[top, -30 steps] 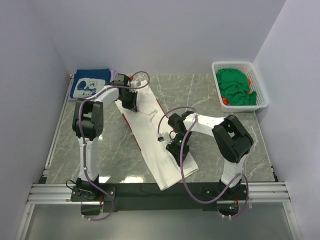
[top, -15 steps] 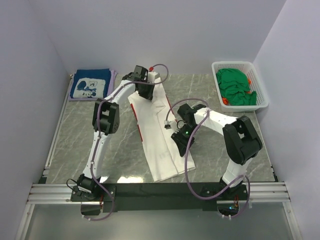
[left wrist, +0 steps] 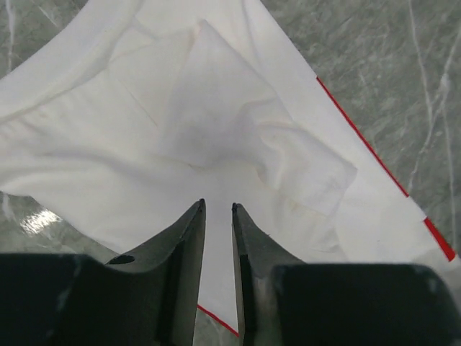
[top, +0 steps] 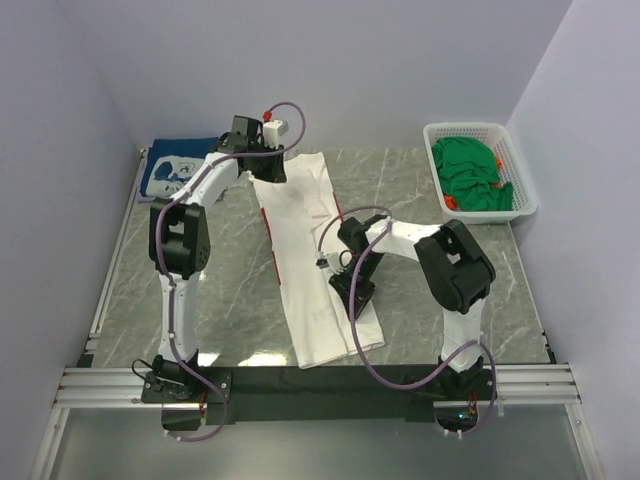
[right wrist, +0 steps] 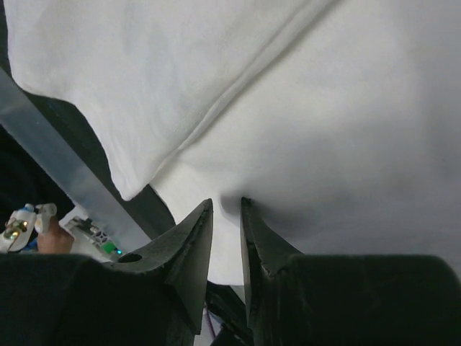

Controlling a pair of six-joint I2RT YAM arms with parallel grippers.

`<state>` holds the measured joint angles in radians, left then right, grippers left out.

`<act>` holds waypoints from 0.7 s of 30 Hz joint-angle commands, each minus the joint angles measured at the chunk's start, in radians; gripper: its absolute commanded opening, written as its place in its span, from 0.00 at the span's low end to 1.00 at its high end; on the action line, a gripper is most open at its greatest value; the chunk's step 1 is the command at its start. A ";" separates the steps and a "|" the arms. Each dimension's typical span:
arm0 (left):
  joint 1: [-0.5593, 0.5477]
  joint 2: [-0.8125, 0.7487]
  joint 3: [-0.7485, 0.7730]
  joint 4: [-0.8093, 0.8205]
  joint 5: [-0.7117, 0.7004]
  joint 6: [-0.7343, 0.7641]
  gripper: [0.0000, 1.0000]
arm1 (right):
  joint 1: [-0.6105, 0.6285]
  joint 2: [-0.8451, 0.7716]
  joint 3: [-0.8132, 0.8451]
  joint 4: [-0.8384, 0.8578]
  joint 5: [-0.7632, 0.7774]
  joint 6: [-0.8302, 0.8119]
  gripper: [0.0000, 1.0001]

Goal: Fold and stack the t-shirts
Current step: Fold the tshirt

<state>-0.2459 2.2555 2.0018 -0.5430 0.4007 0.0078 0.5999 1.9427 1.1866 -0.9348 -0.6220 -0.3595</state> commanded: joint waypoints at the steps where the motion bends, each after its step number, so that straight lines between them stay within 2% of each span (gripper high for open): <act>1: -0.023 -0.048 -0.084 -0.034 -0.005 -0.071 0.27 | 0.072 0.067 0.030 0.063 -0.063 0.022 0.30; 6: -0.026 -0.005 -0.120 -0.041 0.001 -0.117 0.23 | 0.104 0.098 0.116 0.059 -0.130 0.048 0.30; 11: -0.029 0.079 -0.074 -0.071 0.007 -0.147 0.16 | 0.106 0.064 0.123 0.060 -0.142 0.044 0.31; 17: -0.038 0.217 0.080 -0.112 -0.020 -0.161 0.13 | 0.092 0.105 0.134 0.059 -0.140 0.037 0.31; 21: -0.027 0.321 0.236 -0.130 -0.028 -0.154 0.11 | 0.068 0.125 0.162 0.062 -0.133 0.037 0.32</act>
<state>-0.2745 2.4889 2.1475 -0.6704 0.4072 -0.1444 0.6922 2.0445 1.3014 -0.9020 -0.7593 -0.3111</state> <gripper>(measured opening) 0.117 0.317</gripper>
